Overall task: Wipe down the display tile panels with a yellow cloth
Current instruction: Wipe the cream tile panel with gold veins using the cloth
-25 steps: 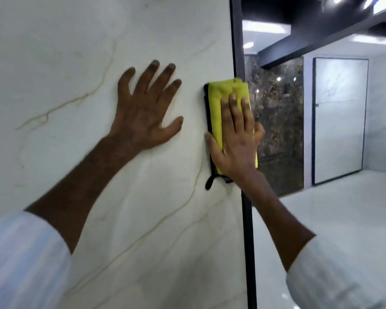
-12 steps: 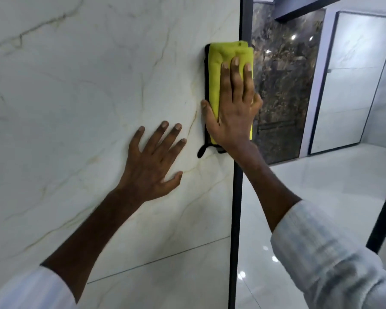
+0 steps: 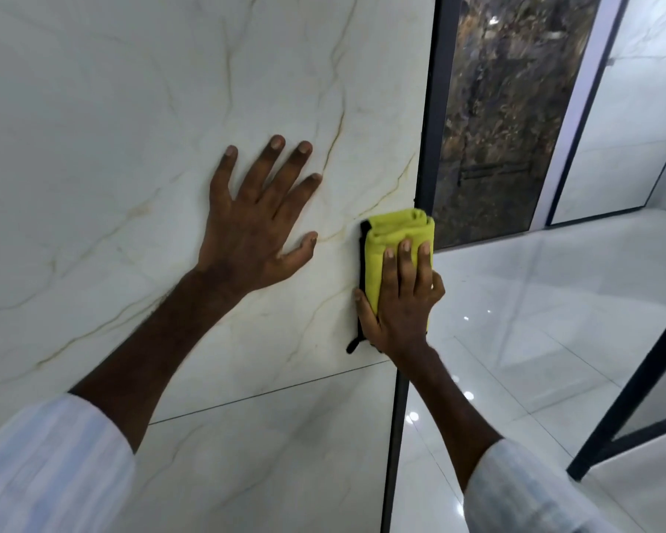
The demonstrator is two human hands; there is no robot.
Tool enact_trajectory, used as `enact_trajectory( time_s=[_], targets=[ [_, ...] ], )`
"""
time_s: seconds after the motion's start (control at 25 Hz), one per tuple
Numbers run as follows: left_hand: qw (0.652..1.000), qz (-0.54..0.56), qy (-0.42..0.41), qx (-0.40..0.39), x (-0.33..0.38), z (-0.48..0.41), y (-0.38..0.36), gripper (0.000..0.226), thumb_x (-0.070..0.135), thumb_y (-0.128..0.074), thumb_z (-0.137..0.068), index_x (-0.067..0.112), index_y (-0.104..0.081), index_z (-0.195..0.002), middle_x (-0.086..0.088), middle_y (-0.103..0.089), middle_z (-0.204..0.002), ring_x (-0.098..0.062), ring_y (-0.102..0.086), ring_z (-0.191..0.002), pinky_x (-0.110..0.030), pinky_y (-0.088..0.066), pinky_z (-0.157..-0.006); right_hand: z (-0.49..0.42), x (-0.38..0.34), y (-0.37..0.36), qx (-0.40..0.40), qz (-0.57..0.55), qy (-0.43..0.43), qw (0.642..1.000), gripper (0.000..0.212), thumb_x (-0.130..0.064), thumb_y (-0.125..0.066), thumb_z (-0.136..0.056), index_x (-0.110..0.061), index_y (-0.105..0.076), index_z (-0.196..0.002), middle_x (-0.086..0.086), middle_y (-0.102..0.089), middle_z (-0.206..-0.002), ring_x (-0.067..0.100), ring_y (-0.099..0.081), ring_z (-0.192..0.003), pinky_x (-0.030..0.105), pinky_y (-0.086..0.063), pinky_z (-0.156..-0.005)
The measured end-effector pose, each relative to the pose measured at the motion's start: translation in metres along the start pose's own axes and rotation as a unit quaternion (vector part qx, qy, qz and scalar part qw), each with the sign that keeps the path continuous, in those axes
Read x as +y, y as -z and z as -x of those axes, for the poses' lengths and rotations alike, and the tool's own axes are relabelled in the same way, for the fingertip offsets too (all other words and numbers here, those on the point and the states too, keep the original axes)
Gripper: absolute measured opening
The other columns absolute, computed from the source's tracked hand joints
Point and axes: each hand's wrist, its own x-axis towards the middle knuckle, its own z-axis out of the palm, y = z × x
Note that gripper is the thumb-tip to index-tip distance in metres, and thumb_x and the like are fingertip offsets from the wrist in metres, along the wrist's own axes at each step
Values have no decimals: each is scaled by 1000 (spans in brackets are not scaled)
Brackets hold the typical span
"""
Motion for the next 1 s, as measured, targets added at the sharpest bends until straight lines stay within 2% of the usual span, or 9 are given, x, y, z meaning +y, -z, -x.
enact_trajectory(
  time_s=[0.2,0.36,0.48,0.52,0.6,0.68,0.8,0.92,1.0],
  targets=[
    [1000,4,6,-12,1,-2,1,64,51,-53,-97,14,-51,-149,-12,-35,-167,-36,-31,-155,-68,-22,-119,72,6,-9,-45,0,-2,999,79,-51,-56,-97,-12,-27,-159,15,-23,-167,40,-15,-158,61,-36,-101],
    [999,-6,8,-31,1,-2,3,65,53,-51,-99,13,-51,-150,-13,-36,-166,-38,-32,-154,-68,-22,-119,119,-1,-16,-78,-2,0,997,77,-52,-56,-98,-10,-27,-157,15,-18,-169,46,-22,-152,62,-38,-99],
    [1000,17,16,2,5,2,1,59,47,-55,-100,13,-55,-148,-17,-41,-162,-38,-36,-152,-59,-22,-121,123,-17,-17,-81,-28,-13,996,78,-54,-52,-100,-9,-25,-158,11,-6,-174,46,-20,-152,64,-40,-99],
    [999,43,29,12,14,15,0,56,44,-55,-100,14,-56,-148,-19,-41,-161,-39,-35,-151,-57,-20,-121,113,-22,-15,-74,-46,-18,996,78,-54,-52,-100,-10,-24,-158,10,-6,-174,44,-18,-153,65,-40,-99],
    [994,84,64,-22,50,65,-2,56,44,-54,-100,19,-52,-150,-15,-35,-165,-37,-29,-154,-56,-14,-122,80,-30,-15,-49,-66,-17,996,79,-54,-52,-98,-15,-23,-160,10,-13,-171,42,-21,-153,65,-39,-100],
    [985,92,106,-99,99,138,2,62,48,-54,-97,23,-46,-154,-8,-21,-172,-32,-21,-158,-58,-14,-120,50,-34,-14,-27,-76,-22,997,84,-55,-51,-97,-19,-17,-165,8,-14,-170,41,-24,-151,65,-36,-102],
    [966,59,153,-202,149,227,-5,77,53,-50,-94,24,-30,-163,-8,-4,-175,-36,-4,-161,-63,-12,-119,62,-25,-20,-4,-69,1,998,87,-56,-50,-97,-21,-12,-167,2,-5,-175,34,-14,-159,61,-33,-104],
    [973,37,129,-188,162,260,-26,88,51,-52,-92,24,-16,-167,-11,1,-175,-40,4,-160,-64,1,-123,147,-16,-30,-48,-46,-4,998,84,-55,-53,-98,-15,-20,-164,6,-10,-174,36,-12,-159,60,-36,-102],
    [978,35,132,-160,164,262,-36,88,49,-53,-92,24,-15,-167,-11,1,-175,-40,4,-160,-64,4,-123,207,-19,-34,-98,-25,-15,995,73,-56,-51,-100,-6,-33,-151,17,-27,-163,42,-22,-151,63,-39,-98]
  ],
)
